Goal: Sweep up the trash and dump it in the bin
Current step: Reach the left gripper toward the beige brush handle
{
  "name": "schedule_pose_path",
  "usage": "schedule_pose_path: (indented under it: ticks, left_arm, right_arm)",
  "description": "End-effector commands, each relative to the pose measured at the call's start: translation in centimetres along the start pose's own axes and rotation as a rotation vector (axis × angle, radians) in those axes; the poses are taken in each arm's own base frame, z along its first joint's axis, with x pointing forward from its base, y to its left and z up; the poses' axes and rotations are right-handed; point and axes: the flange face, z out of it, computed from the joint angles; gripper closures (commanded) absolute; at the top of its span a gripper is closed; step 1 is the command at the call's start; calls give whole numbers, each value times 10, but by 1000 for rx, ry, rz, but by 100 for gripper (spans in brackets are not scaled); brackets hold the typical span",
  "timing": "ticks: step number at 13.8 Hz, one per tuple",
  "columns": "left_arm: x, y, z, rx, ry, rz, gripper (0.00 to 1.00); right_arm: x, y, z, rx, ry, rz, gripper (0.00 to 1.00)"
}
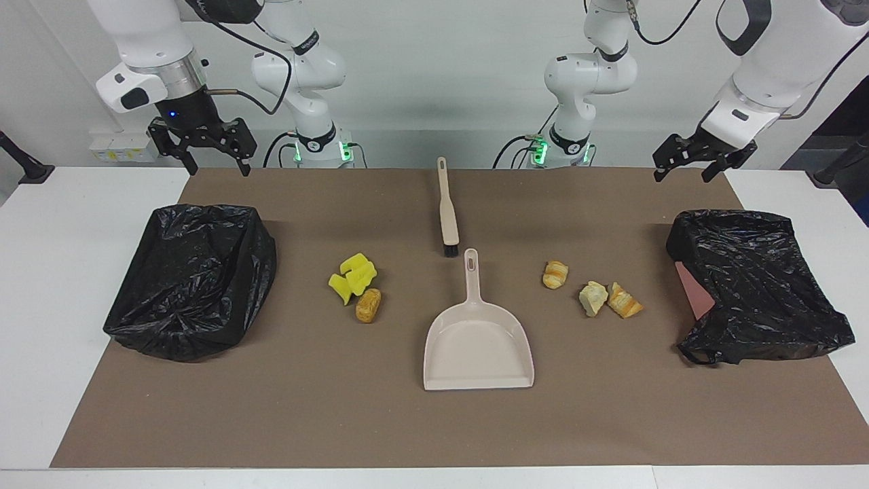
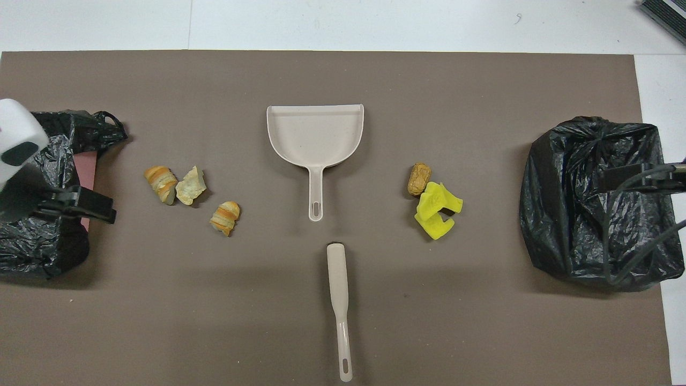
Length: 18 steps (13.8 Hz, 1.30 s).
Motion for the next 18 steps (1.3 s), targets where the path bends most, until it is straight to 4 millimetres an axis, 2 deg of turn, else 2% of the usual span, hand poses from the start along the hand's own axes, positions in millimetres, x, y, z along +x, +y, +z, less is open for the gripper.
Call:
schedule_pose_path:
  ticks: [1, 2, 5, 6, 11, 15, 18]
  left_arm:
    - [-18, 61, 39, -15, 57, -28, 0]
    - [-23, 84, 54, -13, 65, -25, 0]
    - [-38, 137, 89, -15, 37, 1, 0]
    - [-47, 158, 106, -13, 29, 1, 0]
    - [-105, 252, 193, 15, 32, 8, 0]
    - [-148, 308, 254, 12, 62, 19, 0]
    - [-170, 332, 278, -13, 89, 19, 0]
  right_arm:
    - [-4, 2, 1, 3, 5, -30, 0]
    - [-4, 3, 1, 3, 5, -28, 0]
    - [-4, 3, 1, 3, 5, -28, 0]
    - [-5, 3, 0, 3, 5, -28, 0]
    - [-5, 5, 1, 3, 2, -25, 0]
    - [-5, 6, 1, 2, 1, -22, 0]
    - [-5, 7, 1, 3, 1, -19, 0]
